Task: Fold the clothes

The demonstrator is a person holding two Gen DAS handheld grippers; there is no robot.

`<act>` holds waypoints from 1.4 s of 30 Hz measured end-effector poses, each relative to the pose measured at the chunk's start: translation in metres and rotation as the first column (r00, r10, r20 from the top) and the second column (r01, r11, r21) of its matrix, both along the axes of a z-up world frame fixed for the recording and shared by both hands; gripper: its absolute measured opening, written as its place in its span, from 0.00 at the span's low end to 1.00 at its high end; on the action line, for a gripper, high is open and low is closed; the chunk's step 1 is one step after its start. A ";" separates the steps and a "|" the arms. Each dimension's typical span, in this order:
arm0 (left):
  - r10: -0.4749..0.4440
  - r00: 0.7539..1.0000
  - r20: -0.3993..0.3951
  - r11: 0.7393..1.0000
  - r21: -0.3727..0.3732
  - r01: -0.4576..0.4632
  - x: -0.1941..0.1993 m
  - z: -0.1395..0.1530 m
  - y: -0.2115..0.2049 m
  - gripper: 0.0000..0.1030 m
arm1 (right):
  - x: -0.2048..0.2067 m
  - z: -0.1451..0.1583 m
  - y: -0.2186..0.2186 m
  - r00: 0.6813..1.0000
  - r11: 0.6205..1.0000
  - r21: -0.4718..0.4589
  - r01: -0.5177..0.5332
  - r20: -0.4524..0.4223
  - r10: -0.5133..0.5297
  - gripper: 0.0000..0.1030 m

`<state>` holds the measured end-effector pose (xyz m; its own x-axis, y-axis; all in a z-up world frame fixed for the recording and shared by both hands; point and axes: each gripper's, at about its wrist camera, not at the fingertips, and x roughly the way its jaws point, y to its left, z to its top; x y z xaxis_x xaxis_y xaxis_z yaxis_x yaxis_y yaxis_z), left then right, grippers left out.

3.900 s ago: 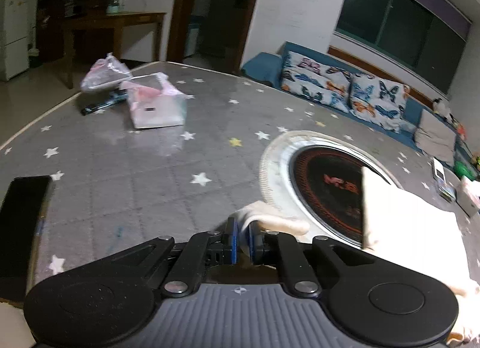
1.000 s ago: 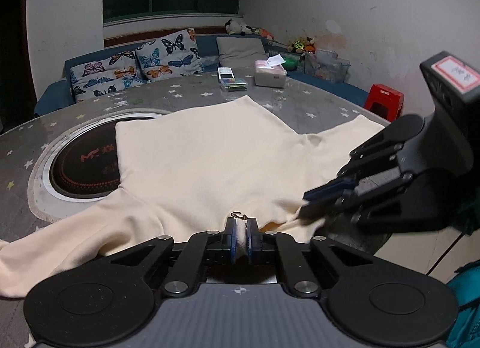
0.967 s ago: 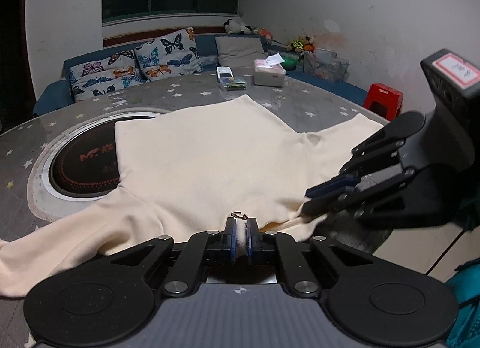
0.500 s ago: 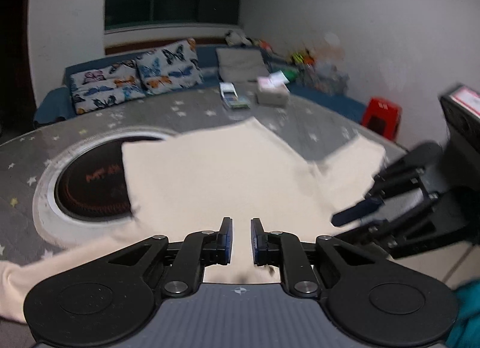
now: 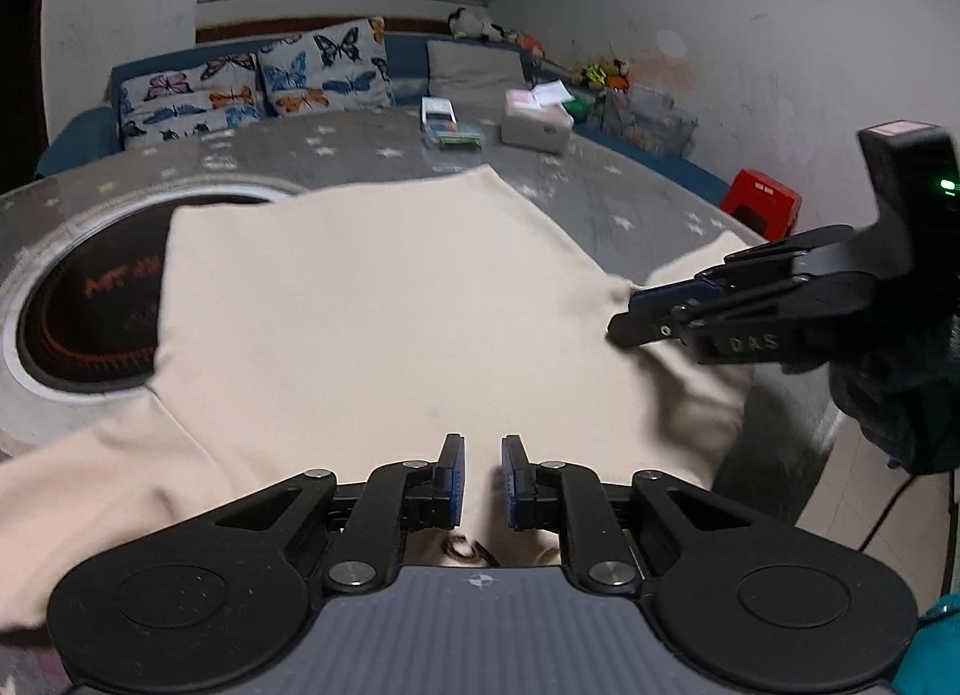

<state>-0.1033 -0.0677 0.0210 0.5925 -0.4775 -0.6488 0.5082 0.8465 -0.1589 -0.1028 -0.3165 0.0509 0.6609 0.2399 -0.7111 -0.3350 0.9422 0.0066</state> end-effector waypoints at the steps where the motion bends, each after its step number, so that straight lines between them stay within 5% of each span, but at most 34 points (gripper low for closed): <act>1: 0.000 1.000 -0.003 1.000 -0.001 0.000 -0.001 -0.001 0.000 0.18 | -0.001 0.000 -0.002 1.000 1.000 0.008 0.001 0.002 -0.001 0.21; 5: 0.032 0.999 -0.011 0.999 -0.041 -0.032 -0.004 0.000 0.003 0.32 | -0.007 0.008 -0.003 1.000 1.000 0.011 0.003 0.024 -0.003 0.22; 9: 0.074 0.997 -0.002 0.995 -0.068 -0.074 -0.006 0.006 0.008 0.36 | -0.010 0.011 0.005 0.999 0.999 0.030 -0.026 0.041 0.025 0.23; 15: 0.234 0.972 0.036 0.969 -0.086 -0.230 -0.004 0.018 0.041 0.45 | -0.009 0.006 0.019 0.998 0.997 0.042 -0.063 0.024 0.062 0.26; 19: 0.435 0.899 0.051 0.900 -0.060 -0.432 0.000 0.022 0.091 0.46 | -0.008 0.002 0.022 0.998 0.997 0.037 -0.069 0.008 0.069 0.29; 26: 0.686 0.714 0.136 0.712 0.071 -0.698 0.015 0.024 0.168 0.51 | -0.007 0.001 0.028 0.997 0.996 0.025 -0.082 0.001 0.082 0.34; 30: 0.735 0.663 0.142 0.652 0.118 -0.749 0.032 0.019 0.199 0.52 | -0.007 0.000 0.031 0.996 0.996 0.017 -0.087 -0.001 0.087 0.36; 33: 0.746 0.658 0.104 0.643 0.144 -0.752 0.043 0.010 0.211 0.52 | -0.007 0.000 0.031 0.996 0.996 0.017 -0.084 -0.004 0.084 0.36; 37: 0.718 0.695 0.036 0.684 0.144 -0.715 0.047 0.000 0.221 0.50 | -0.006 0.001 0.033 0.996 0.996 0.011 -0.083 -0.006 0.084 0.37; 42: 0.667 0.743 0.050 0.734 0.129 -0.667 0.042 0.004 0.218 0.14 | -0.003 0.001 0.035 0.996 0.996 0.000 -0.086 -0.010 0.086 0.37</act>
